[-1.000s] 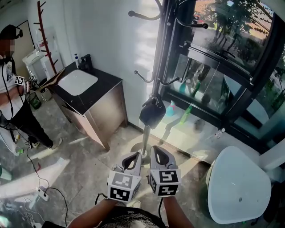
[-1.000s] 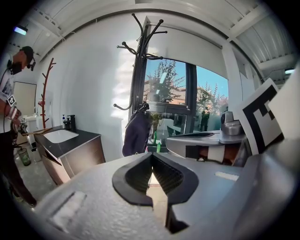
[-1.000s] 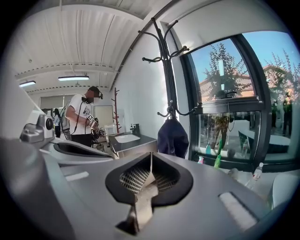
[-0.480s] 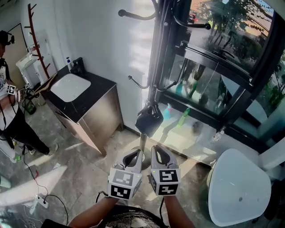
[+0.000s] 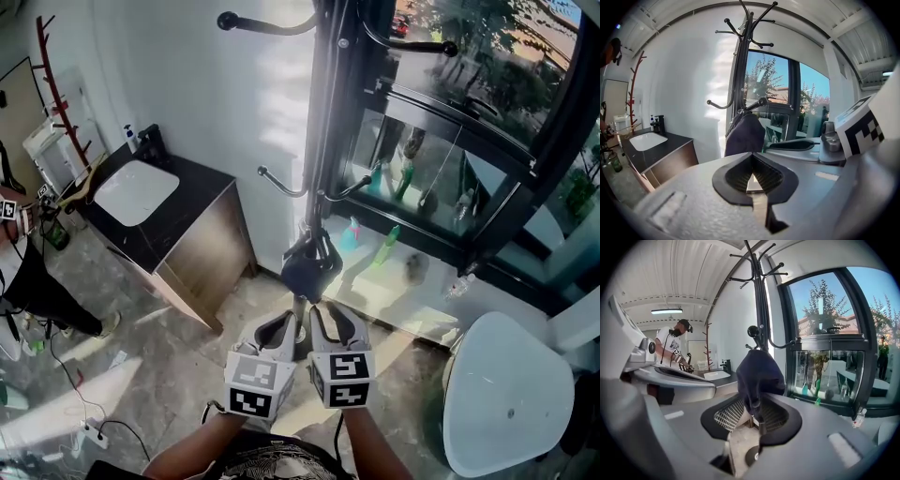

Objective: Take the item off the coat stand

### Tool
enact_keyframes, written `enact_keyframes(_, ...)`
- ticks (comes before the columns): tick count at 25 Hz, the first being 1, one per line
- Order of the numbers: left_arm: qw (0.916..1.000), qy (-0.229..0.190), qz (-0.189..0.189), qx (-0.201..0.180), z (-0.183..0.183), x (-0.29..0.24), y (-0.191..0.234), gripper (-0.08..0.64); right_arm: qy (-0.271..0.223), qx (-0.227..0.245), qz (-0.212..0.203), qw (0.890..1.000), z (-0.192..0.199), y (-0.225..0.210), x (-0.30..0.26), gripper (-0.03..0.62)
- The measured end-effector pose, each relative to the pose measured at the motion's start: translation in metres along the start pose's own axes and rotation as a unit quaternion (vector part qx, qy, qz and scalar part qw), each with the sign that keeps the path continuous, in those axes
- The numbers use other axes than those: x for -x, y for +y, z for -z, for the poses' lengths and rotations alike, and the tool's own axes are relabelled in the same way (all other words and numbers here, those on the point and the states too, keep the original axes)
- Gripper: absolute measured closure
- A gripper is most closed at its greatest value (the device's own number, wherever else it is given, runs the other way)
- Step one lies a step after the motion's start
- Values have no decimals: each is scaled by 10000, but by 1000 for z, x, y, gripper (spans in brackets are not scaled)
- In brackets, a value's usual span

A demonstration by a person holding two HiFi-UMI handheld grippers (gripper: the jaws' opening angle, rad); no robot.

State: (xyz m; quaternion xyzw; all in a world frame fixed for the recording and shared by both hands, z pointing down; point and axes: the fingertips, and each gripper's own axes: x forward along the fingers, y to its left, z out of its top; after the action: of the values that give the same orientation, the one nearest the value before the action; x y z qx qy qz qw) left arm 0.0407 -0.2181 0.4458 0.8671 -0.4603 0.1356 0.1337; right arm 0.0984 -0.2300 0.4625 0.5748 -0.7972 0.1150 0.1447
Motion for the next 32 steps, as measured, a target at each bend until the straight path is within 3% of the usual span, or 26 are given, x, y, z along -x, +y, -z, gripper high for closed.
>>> enact_keyframes(6, 9999, 11, 31, 101, -8, -14, 16, 558, 119, 7, -55, 9999, 0, 3, -25, 462)
enact_keyframes(15, 10000, 80, -3, 5, -8, -23, 43, 558, 240, 104, 145, 9996, 2, -3, -62, 453)
enact_keyframes(23, 9999, 78, -34, 118, -6, -21, 53, 558, 167, 164, 480, 9986, -2, -12, -67, 572)
enact_keyframes(32, 9998, -20, 68, 179, -5, -14, 37, 558, -178, 556, 585, 9966, -17, -8, -40, 578)
